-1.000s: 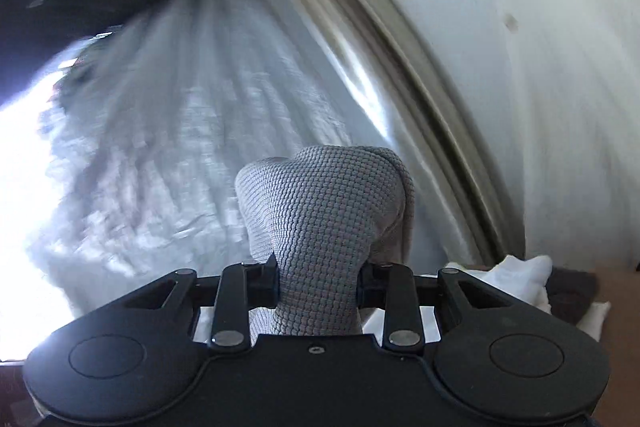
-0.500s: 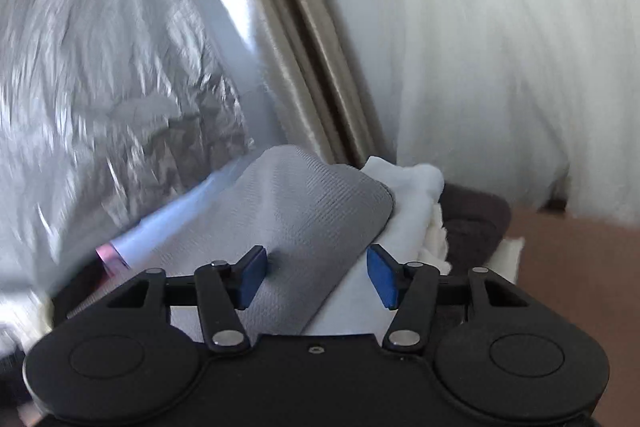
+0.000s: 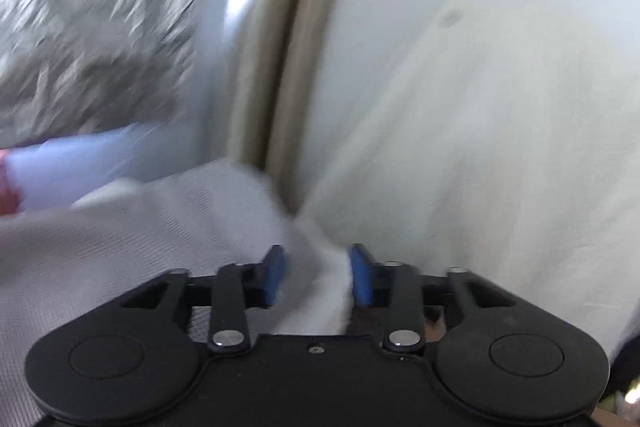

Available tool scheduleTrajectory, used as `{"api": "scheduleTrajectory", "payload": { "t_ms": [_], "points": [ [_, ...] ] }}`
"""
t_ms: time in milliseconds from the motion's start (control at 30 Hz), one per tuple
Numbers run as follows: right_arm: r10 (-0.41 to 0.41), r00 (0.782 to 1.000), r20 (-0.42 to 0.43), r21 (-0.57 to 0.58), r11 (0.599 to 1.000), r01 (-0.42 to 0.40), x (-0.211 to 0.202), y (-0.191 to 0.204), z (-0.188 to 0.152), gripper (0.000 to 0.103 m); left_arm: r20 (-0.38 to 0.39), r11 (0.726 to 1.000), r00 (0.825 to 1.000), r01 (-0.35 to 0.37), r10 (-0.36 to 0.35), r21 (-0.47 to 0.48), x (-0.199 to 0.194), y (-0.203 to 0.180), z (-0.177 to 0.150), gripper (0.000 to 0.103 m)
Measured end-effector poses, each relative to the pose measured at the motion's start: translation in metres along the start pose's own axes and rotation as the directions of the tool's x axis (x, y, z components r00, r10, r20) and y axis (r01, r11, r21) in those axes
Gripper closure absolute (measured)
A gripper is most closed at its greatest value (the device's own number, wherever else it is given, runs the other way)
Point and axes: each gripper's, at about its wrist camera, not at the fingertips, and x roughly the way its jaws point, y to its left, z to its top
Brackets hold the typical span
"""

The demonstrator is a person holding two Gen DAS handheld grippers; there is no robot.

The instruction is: Fold clothes

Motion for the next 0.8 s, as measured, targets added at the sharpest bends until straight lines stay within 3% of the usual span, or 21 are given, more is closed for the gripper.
{"api": "scheduleTrajectory", "payload": {
  "t_ms": [33, 67, 133, 233, 367, 467, 500, 533, 667, 800],
  "points": [
    [0.089, 0.996, 0.024, 0.043, 0.995, -0.089, -0.013, 0.001, -0.001, 0.054, 0.008, 1.0, 1.0, 0.006, -0.007, 0.024, -0.002, -0.009, -0.001, 0.062],
    [0.206, 0.978, 0.033, 0.09, 0.974, -0.208, -0.025, 0.004, -0.003, 0.049, 0.017, 0.999, 1.0, 0.013, -0.013, 0.049, -0.004, -0.019, -0.003, 0.062],
    [0.334, 0.943, -0.004, 0.089, 0.939, -0.332, -0.041, 0.025, -0.01, 0.044, 0.052, 0.997, 0.998, 0.037, -0.04, 0.066, -0.005, -0.03, -0.005, 0.055],
    [0.408, 0.905, -0.12, -0.044, 0.909, -0.415, -0.056, 0.076, -0.034, 0.044, 0.105, 0.996, 0.992, 0.061, -0.067, 0.064, -0.001, -0.037, -0.009, 0.052],
    [0.455, 0.877, -0.157, -0.166, 0.863, -0.477, -0.089, 0.109, -0.084, 0.043, 0.115, 0.994, 0.987, 0.108, -0.11, 0.024, 0.01, -0.021, -0.013, 0.049],
    [0.525, 0.828, -0.197, -0.084, 0.832, -0.548, -0.104, 0.102, -0.103, 0.046, 0.057, 0.997, 0.997, 0.047, -0.044, -0.061, 0.027, 0.003, -0.017, 0.048],
    [0.53, 0.824, -0.202, -0.027, 0.838, -0.545, -0.109, 0.094, -0.109, 0.046, 0.034, 0.997, 0.999, 0.014, -0.012, -0.069, 0.031, 0.007, -0.018, 0.048],
    [0.523, 0.83, -0.193, 0.016, 0.847, -0.531, -0.117, 0.085, -0.114, 0.046, 0.022, 0.999, 1.0, -0.016, 0.017, -0.049, 0.03, 0.004, -0.018, 0.048],
    [0.438, 0.89, -0.124, 0.115, 0.897, -0.426, -0.158, 0.047, -0.132, 0.044, -0.001, 0.99, 0.992, -0.122, 0.122, 0.065, 0.016, -0.02, -0.014, 0.047],
    [0.311, 0.935, -0.17, 0.128, 0.948, -0.292, -0.182, 0.031, -0.13, 0.044, -0.005, 0.983, 0.995, -0.097, 0.1, 0.158, -0.019, -0.064, -0.024, 0.047]
  ]
}}
